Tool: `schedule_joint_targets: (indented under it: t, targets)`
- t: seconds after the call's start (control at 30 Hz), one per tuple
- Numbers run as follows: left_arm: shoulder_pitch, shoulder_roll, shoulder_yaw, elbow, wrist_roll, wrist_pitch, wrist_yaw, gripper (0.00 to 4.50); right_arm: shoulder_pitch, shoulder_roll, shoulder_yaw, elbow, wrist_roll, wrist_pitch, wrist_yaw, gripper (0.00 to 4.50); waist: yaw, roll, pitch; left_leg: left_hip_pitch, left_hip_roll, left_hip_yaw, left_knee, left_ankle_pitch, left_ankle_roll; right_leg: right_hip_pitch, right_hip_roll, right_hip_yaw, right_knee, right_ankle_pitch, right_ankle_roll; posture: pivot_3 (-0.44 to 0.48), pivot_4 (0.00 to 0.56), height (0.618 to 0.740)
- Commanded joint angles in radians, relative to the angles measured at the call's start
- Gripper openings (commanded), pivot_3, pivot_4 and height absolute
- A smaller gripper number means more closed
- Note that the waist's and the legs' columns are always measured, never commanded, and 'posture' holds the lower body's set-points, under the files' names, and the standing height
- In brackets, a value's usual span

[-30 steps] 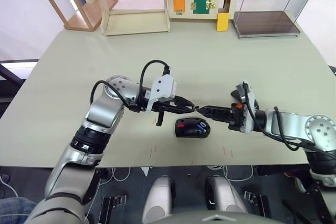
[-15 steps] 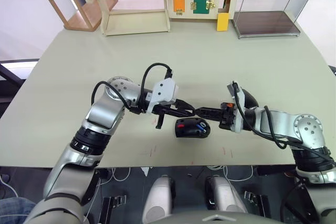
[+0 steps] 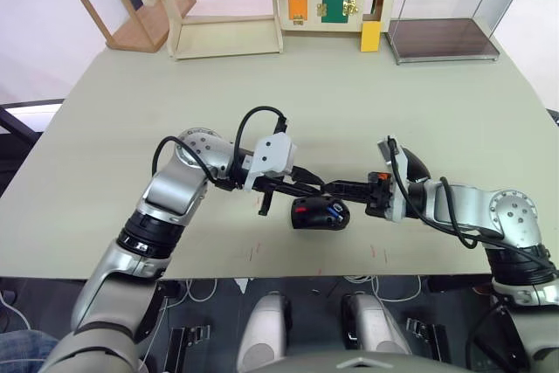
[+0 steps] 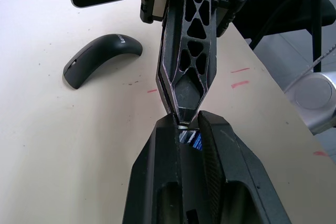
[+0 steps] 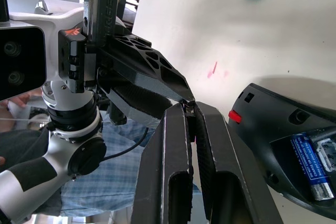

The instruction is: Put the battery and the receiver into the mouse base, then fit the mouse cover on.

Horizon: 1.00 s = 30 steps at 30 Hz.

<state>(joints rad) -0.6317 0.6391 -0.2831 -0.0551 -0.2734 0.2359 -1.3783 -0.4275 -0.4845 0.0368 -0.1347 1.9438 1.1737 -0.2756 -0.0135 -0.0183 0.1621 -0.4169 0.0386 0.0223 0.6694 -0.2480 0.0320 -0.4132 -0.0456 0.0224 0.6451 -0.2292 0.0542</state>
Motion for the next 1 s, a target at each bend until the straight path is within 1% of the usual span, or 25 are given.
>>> schedule_joint_targets:
  t: [0.03, 0.5, 0.53, 0.57, 0.6, 0.67, 0.73, 0.77, 0.8, 1.0]
  targets:
    - [-0.001, 0.020, 0.015, -0.001, 0.010, -0.011, 0.001, 0.03, -0.008, -0.005, -0.037, -0.017, 0.028, 0.016, 0.039, 0.04, 0.000, 0.000, 0.000, 0.000, 0.000, 0.000, 0.000, 0.000, 0.000, 0.000, 0.000, 0.000, 0.000, 0.000, 0.000, 0.000, 0.150, 0.740]
    - [0.018, 0.029, 0.019, -0.001, -0.019, -0.027, -0.036, 0.03, -0.012, 0.001, -0.053, -0.002, 0.028, 0.021, 0.055, 0.04, 0.000, 0.000, 0.000, 0.000, 0.000, 0.000, 0.000, 0.000, 0.000, 0.000, 0.000, 0.000, 0.000, 0.000, 0.000, 0.000, 0.150, 0.740]
    - [0.021, 0.028, 0.020, 0.002, -0.020, -0.037, -0.038, 1.10, -0.012, 0.001, -0.053, -0.002, 0.028, 0.020, 0.054, 0.00, 0.000, 0.000, 0.000, 0.000, 0.000, 0.000, 0.000, 0.000, 0.000, 0.000, 0.000, 0.000, 0.000, 0.000, 0.000, 0.000, 0.150, 0.740]
    - [0.023, 0.028, 0.021, 0.005, -0.021, -0.044, -0.039, 1.39, -0.011, 0.001, -0.054, -0.003, 0.028, 0.020, 0.053, 0.00, 0.000, 0.000, 0.000, 0.000, 0.000, 0.000, 0.000, 0.000, 0.000, 0.000, 0.000, 0.000, 0.000, 0.000, 0.000, 0.000, 0.150, 0.740]
    - [0.025, 0.028, 0.022, 0.006, -0.022, -0.050, -0.041, 2.05, -0.011, 0.001, -0.055, -0.003, 0.028, 0.021, 0.054, 0.00, 0.000, 0.000, 0.000, 0.000, 0.000, 0.000, 0.000, 0.000, 0.000, 0.000, 0.000, 0.000, 0.000, 0.000, 0.000, 0.000, 0.150, 0.740]
    - [0.028, 0.031, 0.021, 0.010, -0.024, -0.062, -0.050, 2.77, -0.013, 0.001, -0.058, -0.001, 0.028, 0.023, 0.055, 0.00, 0.000, 0.000, 0.000, 0.000, 0.000, 0.000, 0.000, 0.000, 0.000, 0.000, 0.000, 0.000, 0.000, 0.000, 0.000, 0.000, 0.150, 0.740]
    - [0.031, 0.030, 0.023, 0.014, -0.025, -0.067, -0.053, 3.78, -0.013, -0.003, -0.062, 0.001, 0.028, 0.026, 0.057, 0.00, 0.000, 0.000, 0.000, 0.000, 0.000, 0.000, 0.000, 0.000, 0.000, 0.000, 0.000, 0.000, 0.000, 0.000, 0.000, 0.000, 0.150, 0.740]
    - [0.033, 0.029, 0.025, 0.016, -0.024, -0.067, -0.050, 4.19, -0.014, -0.006, -0.063, 0.001, 0.028, 0.027, 0.058, 0.00, 0.000, 0.000, 0.000, 0.000, 0.000, 0.000, 0.000, 0.000, 0.000, 0.000, 0.000, 0.000, 0.000, 0.000, 0.000, 0.000, 0.150, 0.740]
    - [0.034, 0.030, 0.025, 0.019, -0.023, -0.070, -0.048, 4.46, -0.014, -0.006, -0.064, 0.002, 0.028, 0.028, 0.059, 0.00, 0.000, 0.000, 0.000, 0.000, 0.000, 0.000, 0.000, 0.000, 0.000, 0.000, 0.000, 0.000, 0.000, 0.000, 0.000, 0.000, 0.150, 0.740]
    - [0.031, 0.030, 0.031, 0.037, -0.023, -0.075, -0.043, 4.46, -0.016, -0.006, -0.065, 0.001, 0.028, 0.027, 0.062, 0.00, 0.000, 0.000, 0.000, 0.000, 0.000, 0.000, 0.000, 0.000, 0.000, 0.000, 0.000, 0.000, 0.000, 0.000, 0.000, 0.000, 0.150, 0.740]
